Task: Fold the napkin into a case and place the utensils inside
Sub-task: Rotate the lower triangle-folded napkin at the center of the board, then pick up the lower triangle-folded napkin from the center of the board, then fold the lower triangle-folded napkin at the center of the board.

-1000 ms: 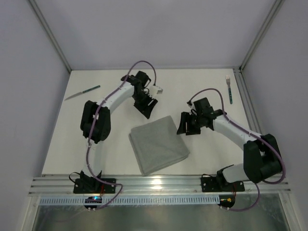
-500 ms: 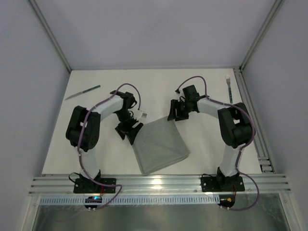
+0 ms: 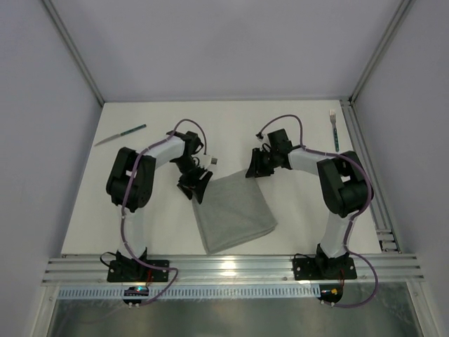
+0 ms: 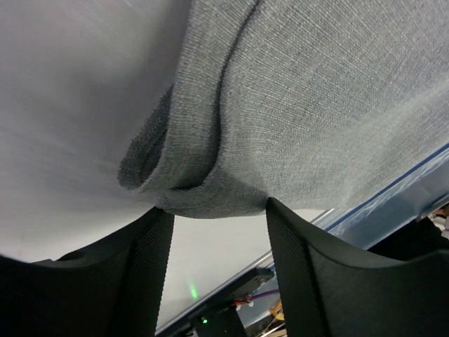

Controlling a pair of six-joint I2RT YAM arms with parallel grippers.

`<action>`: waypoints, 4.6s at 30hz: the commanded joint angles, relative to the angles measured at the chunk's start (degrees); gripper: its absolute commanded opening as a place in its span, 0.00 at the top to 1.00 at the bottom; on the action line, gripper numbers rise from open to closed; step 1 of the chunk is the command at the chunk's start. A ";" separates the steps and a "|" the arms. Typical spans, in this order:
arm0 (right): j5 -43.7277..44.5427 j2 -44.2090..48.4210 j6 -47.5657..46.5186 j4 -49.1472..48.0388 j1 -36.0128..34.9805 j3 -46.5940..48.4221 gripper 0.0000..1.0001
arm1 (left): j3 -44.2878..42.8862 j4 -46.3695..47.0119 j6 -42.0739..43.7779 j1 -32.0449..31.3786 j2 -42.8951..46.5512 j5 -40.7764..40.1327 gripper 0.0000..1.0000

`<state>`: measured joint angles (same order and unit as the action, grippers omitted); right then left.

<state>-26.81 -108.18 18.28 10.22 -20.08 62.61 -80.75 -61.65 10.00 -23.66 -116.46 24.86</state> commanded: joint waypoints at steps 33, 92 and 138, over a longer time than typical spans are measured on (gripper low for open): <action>4.31 9.48 -1.93 3.14 0.13 -5.30 0.53 | -4.07 7.77 -2.62 -1.65 -1.31 -3.33 0.72; 11.96 37.00 12.93 2.35 -3.83 -17.19 0.75 | 51.29 59.60 63.03 -40.67 36.04 -50.34 1.00; 3.87 -10.30 -44.21 27.23 -14.99 22.03 0.47 | 53.41 59.19 59.44 -43.93 36.84 -54.75 1.00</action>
<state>-24.62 -119.50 -25.30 36.49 -35.33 86.83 -27.70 -2.04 70.54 -67.26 -81.25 -29.43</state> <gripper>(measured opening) 0.541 0.021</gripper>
